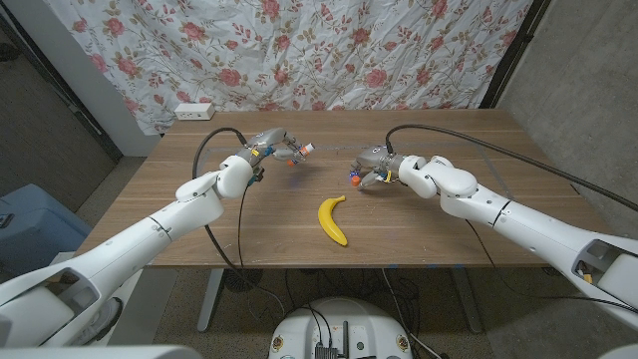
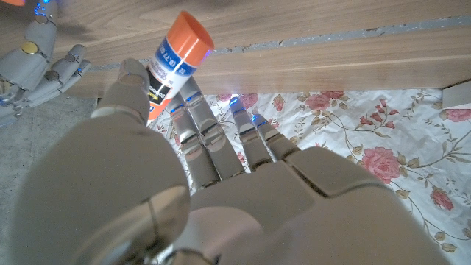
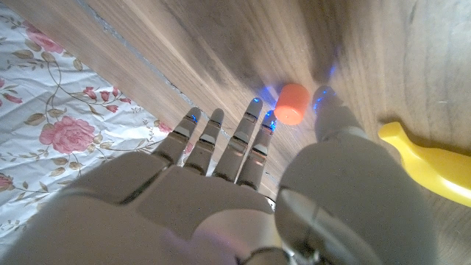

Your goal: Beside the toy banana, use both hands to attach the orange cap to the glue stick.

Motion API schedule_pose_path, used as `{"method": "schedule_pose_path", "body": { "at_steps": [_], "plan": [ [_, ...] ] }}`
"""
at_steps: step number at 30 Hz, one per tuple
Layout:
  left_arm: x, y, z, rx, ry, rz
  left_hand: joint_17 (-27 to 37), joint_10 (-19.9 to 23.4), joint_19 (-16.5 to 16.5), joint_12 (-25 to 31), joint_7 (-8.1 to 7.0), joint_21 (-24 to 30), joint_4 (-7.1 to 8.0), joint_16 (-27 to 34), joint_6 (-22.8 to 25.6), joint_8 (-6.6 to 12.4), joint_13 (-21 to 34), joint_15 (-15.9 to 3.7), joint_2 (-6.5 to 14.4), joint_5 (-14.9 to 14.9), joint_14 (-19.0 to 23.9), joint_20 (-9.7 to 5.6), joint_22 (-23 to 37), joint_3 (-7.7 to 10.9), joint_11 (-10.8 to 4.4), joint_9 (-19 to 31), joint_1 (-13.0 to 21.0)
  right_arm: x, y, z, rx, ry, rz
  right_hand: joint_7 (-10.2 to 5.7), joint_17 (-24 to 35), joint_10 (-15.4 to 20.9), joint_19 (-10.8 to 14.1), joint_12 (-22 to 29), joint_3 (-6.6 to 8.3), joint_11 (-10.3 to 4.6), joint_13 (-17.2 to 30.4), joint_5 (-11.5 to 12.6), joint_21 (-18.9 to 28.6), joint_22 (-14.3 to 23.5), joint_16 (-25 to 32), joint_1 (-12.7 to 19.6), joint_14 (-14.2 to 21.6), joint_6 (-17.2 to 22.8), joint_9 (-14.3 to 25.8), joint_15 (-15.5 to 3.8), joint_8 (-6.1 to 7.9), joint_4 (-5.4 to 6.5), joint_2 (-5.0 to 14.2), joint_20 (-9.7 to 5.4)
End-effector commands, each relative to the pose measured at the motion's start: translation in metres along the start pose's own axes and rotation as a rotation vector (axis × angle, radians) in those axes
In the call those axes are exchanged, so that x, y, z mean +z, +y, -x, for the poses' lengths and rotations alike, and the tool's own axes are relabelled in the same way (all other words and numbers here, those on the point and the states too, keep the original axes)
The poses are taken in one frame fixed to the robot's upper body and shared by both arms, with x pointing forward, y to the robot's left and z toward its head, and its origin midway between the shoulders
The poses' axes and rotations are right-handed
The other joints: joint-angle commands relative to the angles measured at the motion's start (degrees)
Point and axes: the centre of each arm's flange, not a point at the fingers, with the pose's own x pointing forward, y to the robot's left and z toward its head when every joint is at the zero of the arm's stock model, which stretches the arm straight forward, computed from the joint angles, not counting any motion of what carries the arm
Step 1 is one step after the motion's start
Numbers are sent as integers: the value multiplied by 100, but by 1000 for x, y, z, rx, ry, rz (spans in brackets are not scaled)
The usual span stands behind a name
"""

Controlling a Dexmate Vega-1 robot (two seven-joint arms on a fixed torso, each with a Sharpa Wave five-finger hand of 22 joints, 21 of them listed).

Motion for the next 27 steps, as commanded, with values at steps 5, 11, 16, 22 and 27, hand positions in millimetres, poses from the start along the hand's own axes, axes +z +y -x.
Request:
{"method": "schedule_pose_path", "body": {
  "at_steps": [5,11,16,22,27],
  "plan": [
    [-2,2,5,4,4,-7,15,28,-26,32,82,36,6,19,676,40,11,-694,169,35,-34,-235,13,17,-49,28,-66,2,1,-3,-40,-17,3,4,24,299,133,-6,-71,-2,11,64,9,17,68,201,186,313,24,-645,124,-6,55,-44],
    [-2,2,5,4,8,-5,14,30,-24,33,83,36,2,19,681,42,11,-696,172,34,-36,-233,12,16,-49,27,-69,1,2,-2,-41,-16,6,-1,42,469,196,-23,-136,-6,11,83,9,17,87,223,296,503,26,-708,183,31,98,-58],
    [-2,1,4,5,4,-6,15,28,-24,32,80,37,2,20,684,43,11,-693,174,33,-35,-241,13,13,-49,27,-77,-1,2,-1,-45,-18,7,0,53,571,229,-34,-192,-6,11,104,6,18,101,202,368,620,27,-734,218,55,111,-74],
    [-1,1,5,7,-3,-4,14,28,-24,33,86,37,1,19,679,41,11,-693,178,32,-35,-239,13,11,-48,26,-86,-2,3,-2,-56,-23,2,-4,62,707,262,-34,-254,-7,15,140,4,18,115,196,442,730,26,-774,249,67,119,-95],
    [0,1,6,5,-4,-4,13,28,-23,33,83,37,3,19,677,40,11,-688,178,31,-33,-238,13,9,-48,26,-99,-3,3,-4,-65,-29,7,-5,75,879,295,-34,-315,-9,18,189,0,18,133,231,520,887,29,-806,296,68,161,-136]
  ]
}}
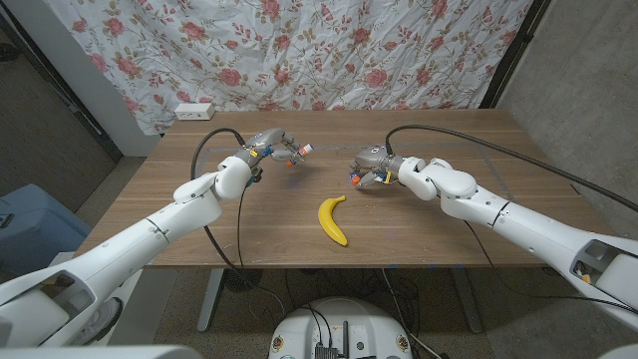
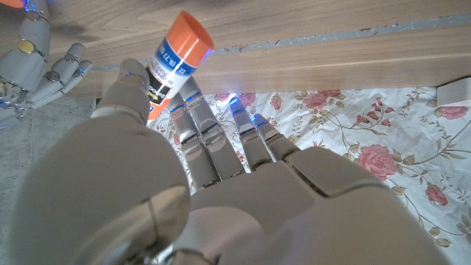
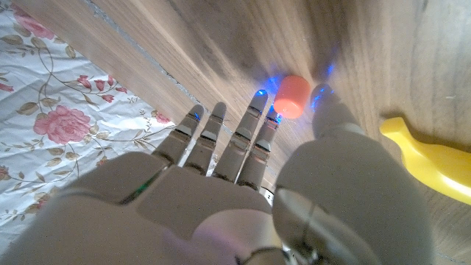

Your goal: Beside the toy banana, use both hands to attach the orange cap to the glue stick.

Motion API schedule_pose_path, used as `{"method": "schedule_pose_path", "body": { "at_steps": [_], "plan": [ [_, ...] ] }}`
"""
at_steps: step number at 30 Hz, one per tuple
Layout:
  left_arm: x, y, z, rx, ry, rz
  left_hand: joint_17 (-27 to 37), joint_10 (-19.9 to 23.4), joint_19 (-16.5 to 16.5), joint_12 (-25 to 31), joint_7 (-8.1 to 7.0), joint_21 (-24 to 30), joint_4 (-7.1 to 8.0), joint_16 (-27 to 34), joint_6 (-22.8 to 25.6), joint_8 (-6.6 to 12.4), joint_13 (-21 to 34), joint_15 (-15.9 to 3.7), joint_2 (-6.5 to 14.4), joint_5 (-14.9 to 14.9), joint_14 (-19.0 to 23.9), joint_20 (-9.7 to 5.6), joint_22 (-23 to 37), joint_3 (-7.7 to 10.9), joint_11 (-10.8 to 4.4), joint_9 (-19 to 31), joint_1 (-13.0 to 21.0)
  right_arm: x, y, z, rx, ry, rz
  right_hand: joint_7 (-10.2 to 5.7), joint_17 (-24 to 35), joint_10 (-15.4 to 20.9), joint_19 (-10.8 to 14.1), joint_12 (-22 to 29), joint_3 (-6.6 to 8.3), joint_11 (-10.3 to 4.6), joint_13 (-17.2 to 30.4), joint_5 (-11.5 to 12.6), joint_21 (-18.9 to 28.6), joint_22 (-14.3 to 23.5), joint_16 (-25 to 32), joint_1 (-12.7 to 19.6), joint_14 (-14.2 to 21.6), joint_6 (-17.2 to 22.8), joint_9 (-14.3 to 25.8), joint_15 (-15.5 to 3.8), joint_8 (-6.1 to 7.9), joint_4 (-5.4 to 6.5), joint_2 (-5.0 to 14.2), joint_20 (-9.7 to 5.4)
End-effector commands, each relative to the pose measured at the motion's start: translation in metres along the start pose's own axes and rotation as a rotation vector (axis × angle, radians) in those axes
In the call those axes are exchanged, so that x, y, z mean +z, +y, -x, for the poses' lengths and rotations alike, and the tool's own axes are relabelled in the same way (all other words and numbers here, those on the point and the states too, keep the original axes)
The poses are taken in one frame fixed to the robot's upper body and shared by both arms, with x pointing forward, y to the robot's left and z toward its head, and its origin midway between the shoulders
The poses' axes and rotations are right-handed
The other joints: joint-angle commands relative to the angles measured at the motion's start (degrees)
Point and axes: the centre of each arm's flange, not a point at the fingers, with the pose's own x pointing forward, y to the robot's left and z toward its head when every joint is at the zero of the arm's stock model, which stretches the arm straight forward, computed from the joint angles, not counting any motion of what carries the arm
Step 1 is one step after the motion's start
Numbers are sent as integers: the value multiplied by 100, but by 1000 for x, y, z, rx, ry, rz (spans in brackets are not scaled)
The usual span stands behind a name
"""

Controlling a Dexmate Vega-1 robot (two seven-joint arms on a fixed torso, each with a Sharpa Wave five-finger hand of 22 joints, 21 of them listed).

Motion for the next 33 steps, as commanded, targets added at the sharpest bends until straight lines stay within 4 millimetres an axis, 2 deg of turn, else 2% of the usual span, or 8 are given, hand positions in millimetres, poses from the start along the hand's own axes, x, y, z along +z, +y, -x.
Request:
{"method": "schedule_pose_path", "body": {
  "at_steps": [1,13,33],
  "plan": [
    [1,-1,1,1,-6,0,12,28,-22,35,85,38,17,17,676,40,6,-689,175,29,-36,-238,13,25,-48,26,-100,-4,0,-2,-22,-10,1,-14,23,153,70,15,-61,-6,19,62,0,17,44,44,108,147,32,-798,74,0,104,-32],
    [1,0,1,3,-10,0,10,24,-22,34,91,38,14,15,674,39,6,-692,184,31,-29,-237,13,33,-49,25,-116,-5,-2,-3,-30,-13,3,-15,50,437,99,17,-156,-8,26,136,-9,17,77,145,211,403,38,-817,152,-6,178,-53],
    [1,0,0,1,-13,-1,8,13,-22,30,94,38,5,12,659,34,5,-695,196,32,-26,-232,13,45,-48,25,-127,-4,-1,-3,-43,-9,-15,-21,99,714,153,-13,-250,-11,27,178,-6,17,145,360,342,697,39,-843,232,-37,310,-102]
  ]
}}
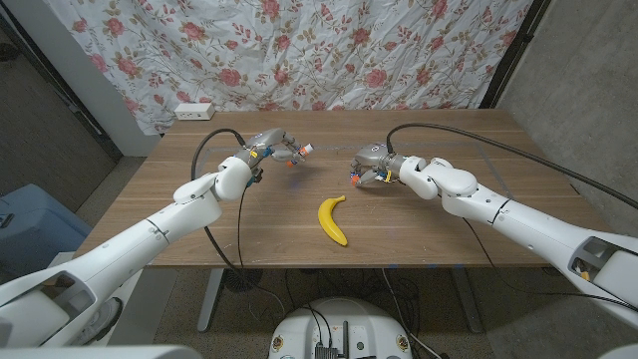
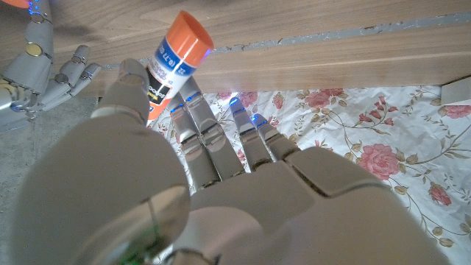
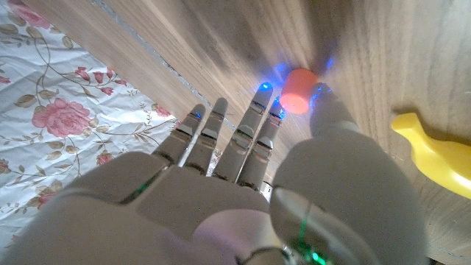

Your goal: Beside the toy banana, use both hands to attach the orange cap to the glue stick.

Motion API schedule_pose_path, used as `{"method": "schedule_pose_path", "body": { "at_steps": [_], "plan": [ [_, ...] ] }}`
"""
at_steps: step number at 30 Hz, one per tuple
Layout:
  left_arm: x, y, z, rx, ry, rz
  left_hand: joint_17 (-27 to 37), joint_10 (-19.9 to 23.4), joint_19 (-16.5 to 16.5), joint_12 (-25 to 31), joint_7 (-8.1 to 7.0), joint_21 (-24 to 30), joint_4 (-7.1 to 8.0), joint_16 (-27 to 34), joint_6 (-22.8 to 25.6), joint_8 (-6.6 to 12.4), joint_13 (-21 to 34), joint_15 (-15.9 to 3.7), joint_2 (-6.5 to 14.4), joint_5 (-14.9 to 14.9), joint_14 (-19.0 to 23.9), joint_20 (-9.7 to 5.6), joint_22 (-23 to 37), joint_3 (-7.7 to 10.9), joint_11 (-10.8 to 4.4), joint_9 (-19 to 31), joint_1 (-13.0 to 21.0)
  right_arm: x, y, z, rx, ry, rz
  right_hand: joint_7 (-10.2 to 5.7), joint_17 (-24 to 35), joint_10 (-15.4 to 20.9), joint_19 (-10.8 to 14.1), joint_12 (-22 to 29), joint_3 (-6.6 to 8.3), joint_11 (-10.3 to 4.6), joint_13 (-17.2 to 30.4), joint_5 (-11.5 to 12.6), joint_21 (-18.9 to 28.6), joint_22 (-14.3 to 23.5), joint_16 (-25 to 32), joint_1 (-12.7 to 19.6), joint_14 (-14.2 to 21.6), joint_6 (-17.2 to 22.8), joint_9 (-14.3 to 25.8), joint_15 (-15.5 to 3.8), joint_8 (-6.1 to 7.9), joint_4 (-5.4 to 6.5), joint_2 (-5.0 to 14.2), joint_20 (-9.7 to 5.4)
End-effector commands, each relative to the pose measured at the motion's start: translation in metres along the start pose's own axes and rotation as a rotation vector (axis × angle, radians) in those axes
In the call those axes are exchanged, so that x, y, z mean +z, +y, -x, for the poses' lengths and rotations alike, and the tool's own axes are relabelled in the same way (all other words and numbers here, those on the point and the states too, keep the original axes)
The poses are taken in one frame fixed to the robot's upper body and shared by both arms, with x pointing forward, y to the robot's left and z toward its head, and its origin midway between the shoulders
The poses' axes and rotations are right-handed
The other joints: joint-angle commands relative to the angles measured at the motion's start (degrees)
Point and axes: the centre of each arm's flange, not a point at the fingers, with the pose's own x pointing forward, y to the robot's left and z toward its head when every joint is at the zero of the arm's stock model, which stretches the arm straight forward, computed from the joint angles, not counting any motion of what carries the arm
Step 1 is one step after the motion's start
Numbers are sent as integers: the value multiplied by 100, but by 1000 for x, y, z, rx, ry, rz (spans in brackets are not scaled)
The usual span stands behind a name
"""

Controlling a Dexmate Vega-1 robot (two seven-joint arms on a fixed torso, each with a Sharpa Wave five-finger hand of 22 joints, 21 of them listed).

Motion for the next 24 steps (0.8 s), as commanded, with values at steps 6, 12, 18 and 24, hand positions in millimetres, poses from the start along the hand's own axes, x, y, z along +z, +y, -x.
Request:
{"method": "schedule_pose_path", "body": {
  "at_steps": [6,12,18,24],
  "plan": [
    [0,-1,1,-7,3,5,20,9,-21,32,89,38,6,9,659,36,8,-694,193,34,-30,-234,13,51,-48,25,-128,-1,-3,1,-18,7,-24,-13,36,150,65,-16,-22,-2,15,55,-7,16,86,135,102,146,15,-829,55,-6,105,-17],
    [0,-3,0,-9,-2,10,19,6,-20,32,94,39,1,8,653,34,8,-694,192,34,-34,-234,13,52,-48,25,-126,-4,-7,3,-28,16,-42,-15,48,210,95,-21,-39,-1,15,44,-1,16,102,200,118,204,16,-831,70,-13,145,-29],
    [2,-6,-2,-17,-6,21,21,4,-18,32,94,39,0,11,649,33,8,-690,197,34,-32,-229,13,53,-49,25,-128,-8,-12,8,-49,31,-74,-15,55,266,105,-26,-61,-1,16,28,-3,16,120,242,144,275,19,-820,91,-7,186,-36],
    [5,-13,-4,-29,-16,33,21,2,-15,33,99,40,-4,10,651,35,8,-696,203,35,-33,-232,13,58,-49,25,-125,-14,-19,14,-72,56,-110,-14,55,302,111,-30,-92,0,16,14,-5,16,122,239,143,308,20,-803,99,6,192,-31]
  ]
}}
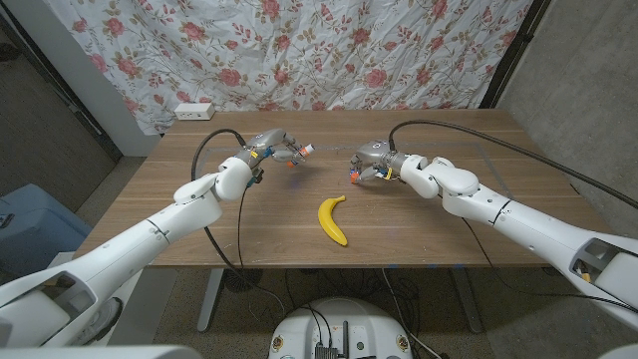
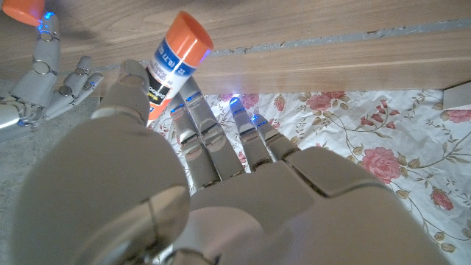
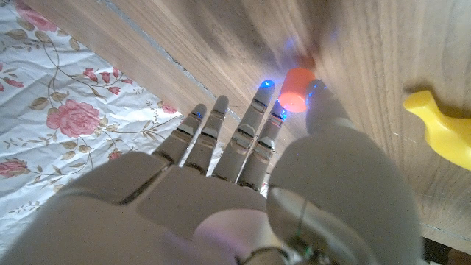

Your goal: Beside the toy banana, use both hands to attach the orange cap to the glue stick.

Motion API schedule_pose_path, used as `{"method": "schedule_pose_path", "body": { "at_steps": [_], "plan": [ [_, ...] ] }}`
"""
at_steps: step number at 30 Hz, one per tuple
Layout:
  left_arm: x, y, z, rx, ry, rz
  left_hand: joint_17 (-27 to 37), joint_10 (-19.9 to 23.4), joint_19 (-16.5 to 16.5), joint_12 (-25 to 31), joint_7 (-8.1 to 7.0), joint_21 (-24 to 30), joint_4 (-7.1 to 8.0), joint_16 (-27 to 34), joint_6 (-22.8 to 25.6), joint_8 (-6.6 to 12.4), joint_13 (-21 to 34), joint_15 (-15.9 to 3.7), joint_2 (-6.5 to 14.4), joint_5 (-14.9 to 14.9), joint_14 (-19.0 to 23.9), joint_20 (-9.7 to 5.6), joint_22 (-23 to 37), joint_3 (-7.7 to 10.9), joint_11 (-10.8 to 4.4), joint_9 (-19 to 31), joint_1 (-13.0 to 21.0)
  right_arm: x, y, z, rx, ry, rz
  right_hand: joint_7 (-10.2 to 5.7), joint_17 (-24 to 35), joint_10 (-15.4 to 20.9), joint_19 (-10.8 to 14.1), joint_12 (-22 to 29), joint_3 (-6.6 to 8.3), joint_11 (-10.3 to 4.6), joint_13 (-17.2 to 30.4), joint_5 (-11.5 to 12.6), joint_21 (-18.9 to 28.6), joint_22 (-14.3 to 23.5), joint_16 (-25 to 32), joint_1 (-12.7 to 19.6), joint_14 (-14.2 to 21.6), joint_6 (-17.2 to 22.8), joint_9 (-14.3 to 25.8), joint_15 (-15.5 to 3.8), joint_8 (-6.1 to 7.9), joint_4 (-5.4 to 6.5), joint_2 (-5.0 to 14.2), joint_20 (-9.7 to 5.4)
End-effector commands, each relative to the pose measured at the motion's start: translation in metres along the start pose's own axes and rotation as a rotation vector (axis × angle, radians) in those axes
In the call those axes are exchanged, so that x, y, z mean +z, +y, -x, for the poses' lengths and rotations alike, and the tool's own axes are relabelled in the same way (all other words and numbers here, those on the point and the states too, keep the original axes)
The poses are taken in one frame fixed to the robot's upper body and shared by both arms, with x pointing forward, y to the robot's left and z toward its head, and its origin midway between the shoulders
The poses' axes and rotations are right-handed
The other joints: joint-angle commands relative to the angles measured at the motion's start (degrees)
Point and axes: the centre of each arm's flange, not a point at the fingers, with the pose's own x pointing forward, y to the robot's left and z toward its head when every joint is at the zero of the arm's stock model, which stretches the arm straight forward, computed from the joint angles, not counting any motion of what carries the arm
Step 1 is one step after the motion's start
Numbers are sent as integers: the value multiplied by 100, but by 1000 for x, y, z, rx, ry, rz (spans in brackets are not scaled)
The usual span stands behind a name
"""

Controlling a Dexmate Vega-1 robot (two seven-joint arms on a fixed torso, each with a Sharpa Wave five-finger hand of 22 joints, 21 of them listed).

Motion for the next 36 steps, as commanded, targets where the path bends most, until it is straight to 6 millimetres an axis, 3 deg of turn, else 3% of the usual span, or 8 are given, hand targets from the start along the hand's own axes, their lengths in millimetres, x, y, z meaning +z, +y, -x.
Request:
{"method": "schedule_pose_path", "body": {
  "at_steps": [1,36],
  "plan": [
    [5,-10,-4,-20,-13,21,20,23,-16,26,98,39,10,10,651,51,7,-695,173,51,-34,-231,13,42,-28,25,-95,-10,-13,9,-43,39,-62,5,29,62,59,-30,-41,-1,17,-5,-5,16,27,55,41,66,17,-801,35,16,12,18],
    [19,-12,-10,-29,-81,48,23,7,-6,25,89,41,0,13,654,55,6,-716,180,49,-42,-231,13,45,-28,23,-99,-53,-49,41,-167,102,-344,5,36,163,67,-66,-176,2,16,-87,-13,16,48,-21,59,155,7,-779,26,86,94,20]
  ]
}}
